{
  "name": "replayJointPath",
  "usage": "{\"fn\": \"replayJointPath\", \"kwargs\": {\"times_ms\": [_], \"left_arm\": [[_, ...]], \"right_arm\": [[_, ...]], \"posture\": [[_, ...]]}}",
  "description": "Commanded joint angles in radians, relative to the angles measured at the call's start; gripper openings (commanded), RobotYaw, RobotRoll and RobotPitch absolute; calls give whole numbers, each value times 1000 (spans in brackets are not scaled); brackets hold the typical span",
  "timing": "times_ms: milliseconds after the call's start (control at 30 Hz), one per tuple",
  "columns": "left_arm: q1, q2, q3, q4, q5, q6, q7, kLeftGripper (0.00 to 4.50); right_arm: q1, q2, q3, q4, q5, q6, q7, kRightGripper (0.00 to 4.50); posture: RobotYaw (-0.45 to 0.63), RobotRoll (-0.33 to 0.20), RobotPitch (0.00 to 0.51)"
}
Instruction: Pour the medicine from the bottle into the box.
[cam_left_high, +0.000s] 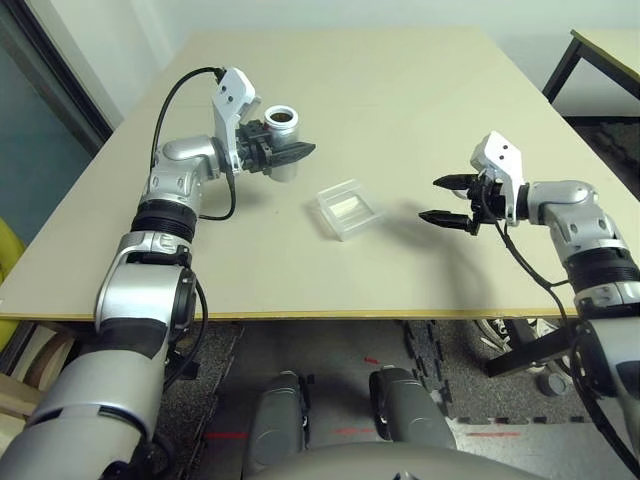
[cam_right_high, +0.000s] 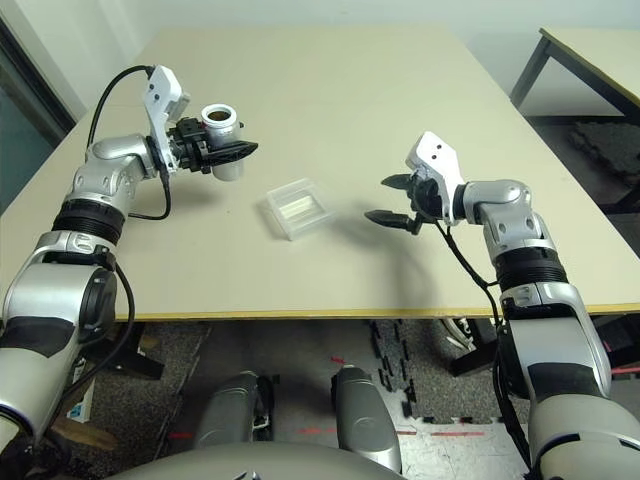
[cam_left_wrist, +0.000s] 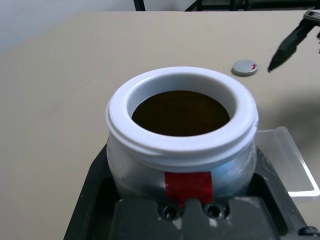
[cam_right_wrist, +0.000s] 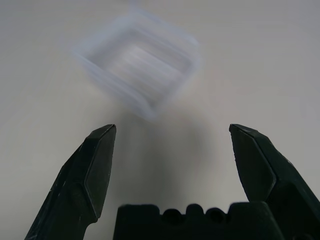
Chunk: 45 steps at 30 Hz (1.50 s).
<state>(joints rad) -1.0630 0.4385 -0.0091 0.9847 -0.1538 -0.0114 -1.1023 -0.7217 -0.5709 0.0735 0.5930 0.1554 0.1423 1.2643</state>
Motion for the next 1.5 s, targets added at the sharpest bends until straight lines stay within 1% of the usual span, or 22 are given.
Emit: {"fn": "replayJointPath", "kwargs": {"times_ms": [33,267,567,667,767,833,867,900,933,1000,1033,1067,1100,1200,1233,1367,1433,1500], "left_arm": [[-32,-1,-1,36,22,-20,0,2669],[-51,-3,0,75,36,-41,-4,2669],[-61,-14,-5,114,60,-57,0,2669],[-63,-15,-23,138,90,-78,12,2669],[-84,-20,-57,166,155,-135,90,2669],[-103,-20,-117,175,247,-226,188,2669],[-115,-17,-170,177,321,-295,259,2669],[-132,-8,-253,178,430,-384,350,2669],[-146,-1,-311,185,505,-447,417,2669],[-224,15,-558,185,819,-568,708,2669],[-255,15,-642,195,920,-598,816,2669],[-286,-4,-704,212,990,-620,896,2669],[-305,-21,-734,234,1020,-632,943,2669],[-382,-74,-975,288,1280,-637,1159,2669],[-402,-91,-1035,305,1341,-633,1212,2669],[-454,-149,-1185,360,1487,-594,1327,2669],[-468,-169,-1218,376,1519,-581,1348,2669],[-483,-186,-1222,388,1525,-567,1358,2669]], "right_arm": [[15,1,-1,-56,40,43,37,4500],[19,9,-11,-94,83,73,48,4500],[25,14,-11,-72,75,61,19,4500],[26,19,-11,-72,77,62,13,4500],[25,27,-16,-70,83,68,9,4500],[22,31,-18,-66,83,68,6,4500],[20,35,-20,-64,85,69,4,4500],[17,39,-22,-63,87,71,1,4500],[13,42,-23,-59,88,72,-1,4500],[3,52,-25,-49,93,75,-5,4500],[-1,56,-26,-46,95,76,-6,4500],[-6,62,-29,-40,100,81,-7,4500],[-11,66,-30,-34,103,84,-7,4500],[-27,85,-35,-22,117,100,-11,4500],[-31,92,-38,-20,122,106,-15,4500],[-33,114,-48,-22,138,122,-33,4500],[-27,122,-52,-31,140,127,-41,4500],[-18,129,-53,-46,144,133,-48,4500]], "posture": [[-220,0,21],[-224,0,16],[-227,0,2],[-226,0,0],[-224,0,0],[-218,0,0],[-218,0,0],[-218,0,0],[-213,0,0],[-198,0,0],[-198,0,0],[-184,0,0],[-180,0,0],[-175,0,0],[-175,0,0],[-189,0,11],[-201,0,16],[-213,0,20]]}}
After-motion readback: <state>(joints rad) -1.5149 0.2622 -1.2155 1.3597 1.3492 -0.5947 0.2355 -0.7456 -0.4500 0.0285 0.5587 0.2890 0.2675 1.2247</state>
